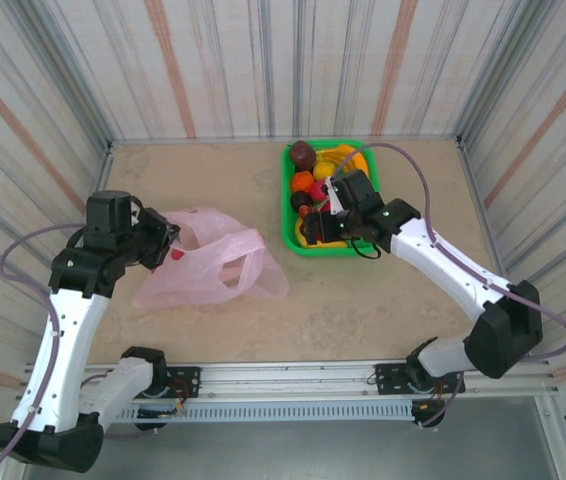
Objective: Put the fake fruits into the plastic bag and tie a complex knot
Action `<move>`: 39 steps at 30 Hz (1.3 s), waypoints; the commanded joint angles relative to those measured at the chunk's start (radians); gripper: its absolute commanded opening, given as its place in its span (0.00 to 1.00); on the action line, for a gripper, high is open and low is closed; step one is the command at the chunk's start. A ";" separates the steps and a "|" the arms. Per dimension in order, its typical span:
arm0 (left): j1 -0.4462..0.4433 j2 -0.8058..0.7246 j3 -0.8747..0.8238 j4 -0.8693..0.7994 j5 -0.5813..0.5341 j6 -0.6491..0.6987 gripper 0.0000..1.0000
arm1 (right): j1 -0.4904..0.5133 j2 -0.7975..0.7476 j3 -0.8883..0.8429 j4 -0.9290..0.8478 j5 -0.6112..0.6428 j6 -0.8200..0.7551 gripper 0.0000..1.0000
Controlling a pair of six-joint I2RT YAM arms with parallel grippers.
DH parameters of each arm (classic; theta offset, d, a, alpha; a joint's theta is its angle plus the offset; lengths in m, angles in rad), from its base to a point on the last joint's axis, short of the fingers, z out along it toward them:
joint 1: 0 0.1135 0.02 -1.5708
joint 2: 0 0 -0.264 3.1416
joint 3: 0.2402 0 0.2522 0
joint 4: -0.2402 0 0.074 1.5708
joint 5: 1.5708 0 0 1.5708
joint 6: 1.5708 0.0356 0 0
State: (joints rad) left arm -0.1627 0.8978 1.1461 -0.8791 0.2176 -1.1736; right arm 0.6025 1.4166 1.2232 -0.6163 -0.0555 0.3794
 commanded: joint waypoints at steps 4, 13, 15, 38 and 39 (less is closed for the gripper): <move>0.008 -0.002 0.021 -0.028 0.003 0.026 0.00 | -0.046 0.112 0.061 -0.032 0.174 0.117 0.99; 0.008 0.011 0.009 -0.013 0.011 0.035 0.00 | -0.141 0.190 0.086 -0.074 0.169 0.521 0.99; 0.008 0.013 0.006 -0.009 0.014 0.038 0.00 | -0.153 0.200 0.087 -0.076 0.163 0.563 0.99; 0.017 0.014 0.006 -0.009 0.035 0.042 0.00 | -0.220 0.368 0.125 0.075 0.059 0.569 0.99; 0.017 0.013 0.006 -0.009 0.035 0.042 0.00 | -0.223 0.372 0.123 0.084 0.058 0.568 0.99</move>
State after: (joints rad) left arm -0.1558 0.9134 1.1461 -0.8860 0.2436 -1.1484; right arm 0.3901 1.7672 1.3262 -0.5625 0.0216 0.9421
